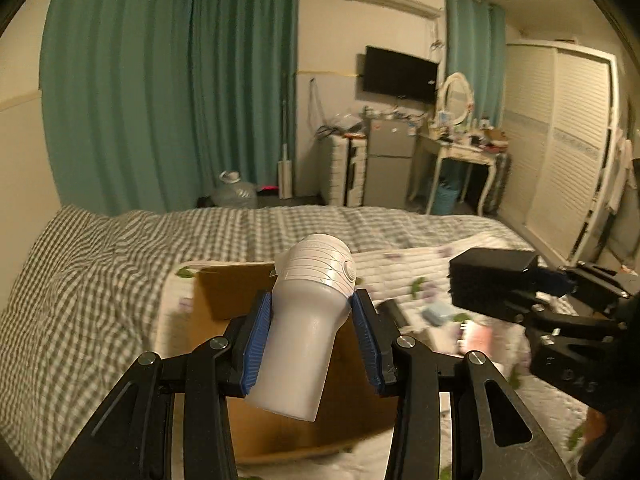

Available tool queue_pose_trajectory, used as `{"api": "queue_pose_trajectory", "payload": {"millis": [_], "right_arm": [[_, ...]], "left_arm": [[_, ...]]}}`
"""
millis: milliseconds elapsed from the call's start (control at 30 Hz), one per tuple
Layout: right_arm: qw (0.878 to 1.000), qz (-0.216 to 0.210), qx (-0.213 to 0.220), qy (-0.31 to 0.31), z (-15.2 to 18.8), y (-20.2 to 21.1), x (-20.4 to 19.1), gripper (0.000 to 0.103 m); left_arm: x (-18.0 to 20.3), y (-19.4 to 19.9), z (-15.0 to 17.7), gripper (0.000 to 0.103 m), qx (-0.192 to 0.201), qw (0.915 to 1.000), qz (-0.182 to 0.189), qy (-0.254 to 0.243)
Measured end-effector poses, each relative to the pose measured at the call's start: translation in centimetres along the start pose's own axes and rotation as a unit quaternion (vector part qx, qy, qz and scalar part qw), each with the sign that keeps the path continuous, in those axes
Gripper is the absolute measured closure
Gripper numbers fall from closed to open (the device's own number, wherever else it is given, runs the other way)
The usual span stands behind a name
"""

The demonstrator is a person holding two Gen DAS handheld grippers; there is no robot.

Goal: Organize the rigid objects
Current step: 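Lower the hair dryer into the box with the left tool while the right tool drops the power bank in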

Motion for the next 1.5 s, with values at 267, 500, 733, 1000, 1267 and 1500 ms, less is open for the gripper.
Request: {"api": "queue_pose_trajectory", "payload": {"millis": [267,500,733,1000,1267,1500], "right_arm": [[0.999,-0.039,-0.024,0.005,0.3,-6.2,-3.7,0.062],[0.997,-0.052,-0.049,0.008,2.0,-10.4,-4.7,0.062],[0.998,-0.051,-0.042,0.017,2.0,-11.3,-4.9,0.061],[0.997,-0.052,-0.038,0.031,1.3,-12.0,-6.6,0.061],[0.997,-0.057,-0.051,0.006,3.4,-13.3,-6.7,0.061],[0.998,-0.054,-0.020,-0.008,2.7,-11.8,-5.8,0.042]], "left_arm": [[-3.8,-6.9,4.3,0.061,-0.060,0.9980,-0.022,0.006],[-5.2,-9.6,6.7,0.061,-0.078,0.9965,-0.022,0.018],[-6.1,-8.8,6.6,0.042,-0.067,0.9966,-0.028,0.039],[-6.4,-6.4,5.4,0.038,-0.038,0.9980,-0.050,0.010],[-8.0,-6.3,6.1,0.038,-0.045,0.9968,-0.062,0.022],[-7.9,-5.8,6.0,0.038,-0.042,0.9967,-0.066,0.019]]}}
Point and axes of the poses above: each gripper's, at about its wrist camera, not at the fingertips, and y roughly against the way its jaws point, x to its right, z to its underside, the point moved 10 cm from there along -y, roughly the way its jaws point, and after that the axes turned 8 degrees about x, right-handed, at the moved point
